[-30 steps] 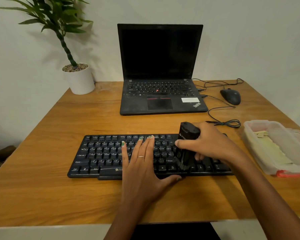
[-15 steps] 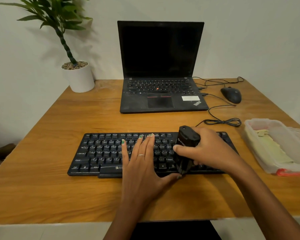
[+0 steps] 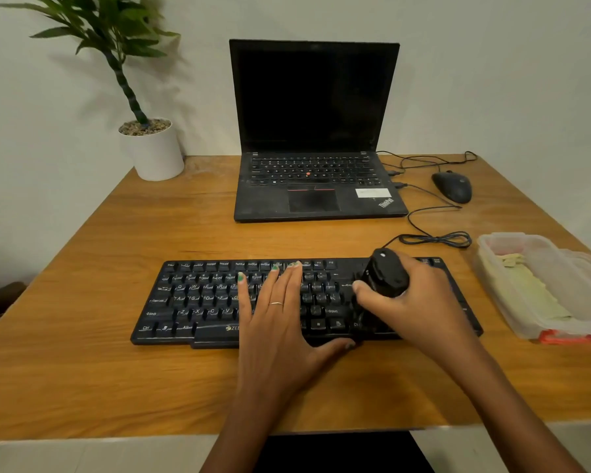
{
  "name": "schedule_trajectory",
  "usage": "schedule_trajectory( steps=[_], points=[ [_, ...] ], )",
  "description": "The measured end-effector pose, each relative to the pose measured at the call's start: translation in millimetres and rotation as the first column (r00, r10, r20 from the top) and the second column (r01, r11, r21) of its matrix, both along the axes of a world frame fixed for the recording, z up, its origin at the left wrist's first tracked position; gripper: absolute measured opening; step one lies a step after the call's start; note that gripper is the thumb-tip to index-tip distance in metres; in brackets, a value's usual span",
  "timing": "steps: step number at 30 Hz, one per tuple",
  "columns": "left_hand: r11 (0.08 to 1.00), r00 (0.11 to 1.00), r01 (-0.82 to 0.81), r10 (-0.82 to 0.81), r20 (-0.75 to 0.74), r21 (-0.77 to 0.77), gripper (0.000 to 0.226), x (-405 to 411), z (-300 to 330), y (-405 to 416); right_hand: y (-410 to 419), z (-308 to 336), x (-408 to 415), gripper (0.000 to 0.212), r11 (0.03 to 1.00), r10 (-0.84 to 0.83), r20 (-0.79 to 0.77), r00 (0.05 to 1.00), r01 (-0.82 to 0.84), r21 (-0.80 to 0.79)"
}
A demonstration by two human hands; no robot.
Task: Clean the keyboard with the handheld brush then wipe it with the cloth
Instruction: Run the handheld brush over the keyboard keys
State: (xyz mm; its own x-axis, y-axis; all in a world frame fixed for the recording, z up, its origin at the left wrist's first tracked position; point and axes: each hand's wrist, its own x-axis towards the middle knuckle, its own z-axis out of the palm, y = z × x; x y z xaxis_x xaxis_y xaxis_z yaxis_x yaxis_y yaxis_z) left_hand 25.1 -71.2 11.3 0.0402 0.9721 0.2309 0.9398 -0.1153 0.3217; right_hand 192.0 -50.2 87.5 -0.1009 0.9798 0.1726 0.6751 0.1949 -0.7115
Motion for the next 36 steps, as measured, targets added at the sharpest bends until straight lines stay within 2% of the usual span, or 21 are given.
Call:
schedule_trajectory(
  steps=[3, 7, 11, 15, 20, 24, 26, 30, 32, 34, 36],
  points=[
    [1.000, 1.000, 0.003, -0.003, 0.001, 0.004, 0.112, 0, 0, 0, -10, -4, -3, 0.013, 0.997, 0.055, -0.070, 0.996, -0.059, -0.050],
    [1.000, 1.000, 0.001, -0.001, 0.001, -0.006, 0.114, 0, 2, 0, -7, -5, 6, 0.015, 0.994, -0.102, -0.050, 0.994, 0.104, 0.041],
    [1.000, 1.000, 0.005, -0.005, 0.005, 0.002, 0.112, 0, 2, -1, -15, -8, -5, 0.016, 1.000, 0.019, -0.047, 0.999, -0.018, 0.016],
    [1.000, 1.000, 0.002, -0.002, -0.002, -0.002, 0.113, 0, 2, -1, -7, -4, 1, 0.016, 0.995, -0.079, -0.048, 0.996, 0.082, 0.059],
    [1.000, 1.000, 0.007, -0.007, 0.005, 0.008, 0.111, 0, 1, -1, -10, 0, -8, 0.019, 0.997, 0.066, 0.000, 0.998, -0.066, -0.032],
    [1.000, 1.000, 0.008, -0.008, 0.011, 0.004, 0.111, 0, 2, -1, 3, -2, -14, 0.025, 0.997, -0.061, -0.022, 0.998, 0.062, 0.054],
    [1.000, 1.000, 0.007, -0.007, 0.011, 0.004, 0.111, 0, 2, -1, 0, -7, -16, 0.023, 0.993, -0.068, -0.035, 0.997, 0.071, 0.099],
    [1.000, 1.000, 0.010, -0.010, 0.007, 0.019, 0.110, -1, 0, 0, -6, 1, -8, 0.018, 0.998, 0.050, 0.033, 0.998, -0.049, -0.026],
    [1.000, 1.000, 0.011, -0.011, 0.001, 0.018, 0.110, 0, -1, 0, 0, 0, -8, 0.020, 1.000, 0.005, 0.046, 0.999, -0.006, 0.001],
    [1.000, 1.000, 0.011, -0.011, 0.002, 0.004, 0.111, 0, -1, 0, 5, -6, -13, 0.026, 0.992, -0.080, -0.007, 0.997, 0.081, 0.099],
    [1.000, 1.000, 0.008, -0.008, 0.012, 0.003, 0.111, 0, -1, 0, 6, -9, -13, 0.026, 0.986, -0.110, -0.038, 0.993, 0.114, 0.122]
  ],
)
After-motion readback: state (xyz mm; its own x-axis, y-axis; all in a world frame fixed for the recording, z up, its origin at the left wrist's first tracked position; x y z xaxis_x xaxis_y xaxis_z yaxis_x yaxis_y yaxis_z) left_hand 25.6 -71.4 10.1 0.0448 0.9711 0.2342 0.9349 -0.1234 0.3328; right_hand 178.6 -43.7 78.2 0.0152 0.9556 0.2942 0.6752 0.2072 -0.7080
